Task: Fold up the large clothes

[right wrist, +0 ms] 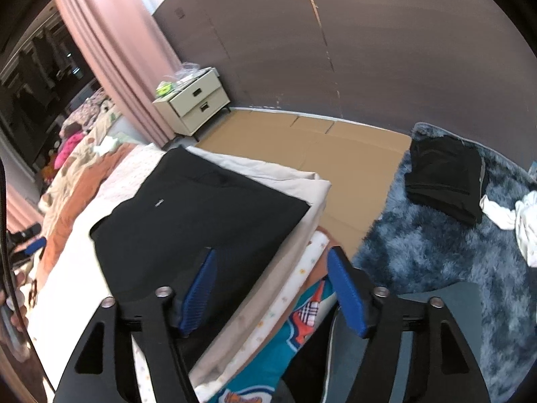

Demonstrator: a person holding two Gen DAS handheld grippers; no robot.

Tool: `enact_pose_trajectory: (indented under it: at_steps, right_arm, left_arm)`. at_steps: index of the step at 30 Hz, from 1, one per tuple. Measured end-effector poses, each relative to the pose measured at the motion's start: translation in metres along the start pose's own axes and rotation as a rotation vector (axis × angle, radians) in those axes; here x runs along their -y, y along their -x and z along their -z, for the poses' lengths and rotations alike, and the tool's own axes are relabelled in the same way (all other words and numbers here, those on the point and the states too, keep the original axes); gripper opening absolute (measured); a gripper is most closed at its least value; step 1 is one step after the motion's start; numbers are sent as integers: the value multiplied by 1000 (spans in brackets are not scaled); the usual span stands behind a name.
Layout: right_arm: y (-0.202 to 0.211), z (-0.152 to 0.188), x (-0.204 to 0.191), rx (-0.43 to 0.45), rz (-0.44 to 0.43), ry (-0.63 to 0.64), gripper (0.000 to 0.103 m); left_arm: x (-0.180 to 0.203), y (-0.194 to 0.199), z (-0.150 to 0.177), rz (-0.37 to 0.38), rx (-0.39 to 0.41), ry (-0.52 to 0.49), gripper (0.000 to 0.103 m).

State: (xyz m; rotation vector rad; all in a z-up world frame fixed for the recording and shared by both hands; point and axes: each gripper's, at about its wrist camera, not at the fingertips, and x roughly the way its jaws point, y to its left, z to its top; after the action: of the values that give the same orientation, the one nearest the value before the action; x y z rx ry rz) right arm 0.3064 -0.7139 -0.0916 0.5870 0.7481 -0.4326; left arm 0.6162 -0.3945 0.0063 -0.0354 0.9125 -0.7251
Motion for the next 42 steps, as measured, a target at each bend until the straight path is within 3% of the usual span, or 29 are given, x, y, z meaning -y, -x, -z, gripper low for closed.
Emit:
enact_pose_trajectory:
  at_steps: [7, 9, 11, 29, 38, 42]
  right_arm:
    - [44, 5, -26, 42, -19, 19, 102]
    - [54, 8, -34, 50, -12, 33, 103]
    - [65, 11, -44, 57, -15, 50, 103]
    - [127, 68, -97, 112, -116, 155, 103]
    - [171, 97, -111, 141, -227, 218, 103]
    - [194, 110, -120, 160, -238, 283, 103]
  left_arm:
    - [-10, 61, 13, 56, 54, 20, 91]
    - [-10, 83, 19, 57, 98, 12, 100]
    - [-11, 103, 25, 50, 128, 8, 101]
    - [-37, 229, 115, -47, 289, 53, 102]
    - [-26, 289, 173, -122, 377, 45, 102]
    - [-14, 317, 202, -161, 413, 36, 103]
